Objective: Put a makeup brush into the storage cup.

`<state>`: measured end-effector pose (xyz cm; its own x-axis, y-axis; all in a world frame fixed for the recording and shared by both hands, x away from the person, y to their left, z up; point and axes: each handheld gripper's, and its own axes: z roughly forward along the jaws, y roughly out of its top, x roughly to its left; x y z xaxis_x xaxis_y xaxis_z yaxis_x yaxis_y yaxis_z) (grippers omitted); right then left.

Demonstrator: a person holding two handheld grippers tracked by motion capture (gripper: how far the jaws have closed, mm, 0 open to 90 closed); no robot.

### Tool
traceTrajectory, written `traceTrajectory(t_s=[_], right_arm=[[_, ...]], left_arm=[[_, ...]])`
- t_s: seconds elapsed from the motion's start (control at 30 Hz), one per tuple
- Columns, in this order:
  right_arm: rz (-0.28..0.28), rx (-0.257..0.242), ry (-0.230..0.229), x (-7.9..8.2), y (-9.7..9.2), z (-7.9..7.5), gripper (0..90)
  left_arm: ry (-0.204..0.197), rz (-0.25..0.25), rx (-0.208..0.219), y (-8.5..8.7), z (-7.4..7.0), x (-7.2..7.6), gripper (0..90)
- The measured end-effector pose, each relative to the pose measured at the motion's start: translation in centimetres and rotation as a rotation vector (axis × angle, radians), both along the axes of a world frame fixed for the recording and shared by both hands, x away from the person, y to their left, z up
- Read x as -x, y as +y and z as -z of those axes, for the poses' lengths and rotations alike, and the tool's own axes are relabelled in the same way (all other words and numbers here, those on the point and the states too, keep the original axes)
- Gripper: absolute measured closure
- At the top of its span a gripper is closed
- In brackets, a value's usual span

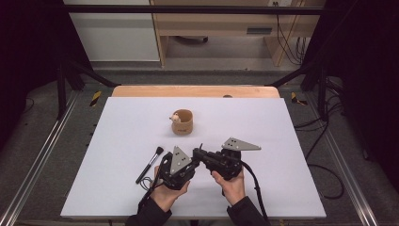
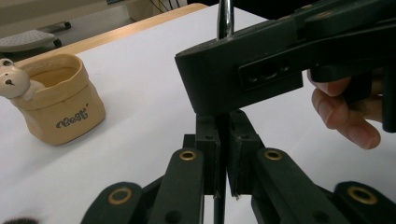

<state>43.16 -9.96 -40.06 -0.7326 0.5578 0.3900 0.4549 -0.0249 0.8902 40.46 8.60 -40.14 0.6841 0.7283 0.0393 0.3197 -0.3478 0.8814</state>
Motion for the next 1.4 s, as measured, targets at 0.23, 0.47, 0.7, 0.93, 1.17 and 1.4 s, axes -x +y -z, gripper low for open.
traceTrajectory(t_s=[0.23, 0.47, 0.7, 0.93, 1.17, 1.4], right_arm=[[0.009, -0.015, -0.017, 0.1, -0.2, -0.2, 78.5], [0.043, 0.008, -0.047, 0.2, -1.3, -0.6, 65.1], [0.109, 0.061, -0.084, 0.4, -2.8, -0.9, 46.6], [0.169, 0.116, -0.093, 0.1, -4.4, -0.8, 33.0], [0.193, 0.157, -0.097, 0.1, -5.6, -0.5, 25.7], [0.208, 0.195, -0.116, 0.2, -6.9, -0.2, 19.6]], left_arm=[[0.008, -0.014, -0.003, 0.3, 0.3, -0.3, 84.2], [0.010, -0.031, 0.013, 1.3, 0.2, -0.7, 84.2], [-0.001, -0.037, 0.021, 2.4, 0.2, -1.0, 84.2], [-0.007, -0.046, 0.014, 3.3, 0.0, -1.2, 84.2], [-0.012, -0.058, 0.028, 4.4, -0.2, -1.4, 84.2], [-0.019, -0.070, 0.053, 5.6, -0.9, -1.8, 84.1]])
